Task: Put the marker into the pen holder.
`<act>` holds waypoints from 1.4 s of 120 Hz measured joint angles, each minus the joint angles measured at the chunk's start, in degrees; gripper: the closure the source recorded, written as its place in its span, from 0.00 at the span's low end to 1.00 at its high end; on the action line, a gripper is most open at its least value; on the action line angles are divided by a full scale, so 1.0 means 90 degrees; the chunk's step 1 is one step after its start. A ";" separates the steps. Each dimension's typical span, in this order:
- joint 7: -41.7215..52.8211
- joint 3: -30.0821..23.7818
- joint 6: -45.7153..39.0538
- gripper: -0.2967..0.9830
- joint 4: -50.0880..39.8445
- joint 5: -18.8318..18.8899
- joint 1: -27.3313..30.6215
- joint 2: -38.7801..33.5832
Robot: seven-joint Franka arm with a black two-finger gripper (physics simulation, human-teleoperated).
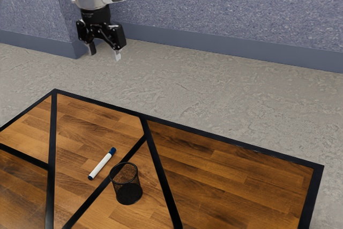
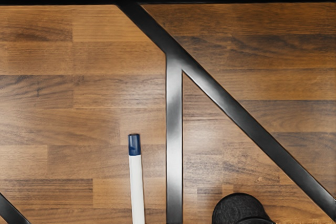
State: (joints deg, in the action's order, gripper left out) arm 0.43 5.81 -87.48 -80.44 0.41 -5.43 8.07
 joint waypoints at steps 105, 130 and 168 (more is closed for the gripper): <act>0.0122 0.0359 -0.4593 0.23 -0.5520 0.0607 -0.0011 -0.0415; 0.0401 0.0480 -0.5689 0.23 -0.6069 0.0681 -0.0022 -0.0150; 0.0637 0.0516 -0.6265 0.23 -0.5989 0.0395 -0.0012 0.0208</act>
State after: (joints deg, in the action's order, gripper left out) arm 6.15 10.46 -143.87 -134.34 3.96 -5.54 9.94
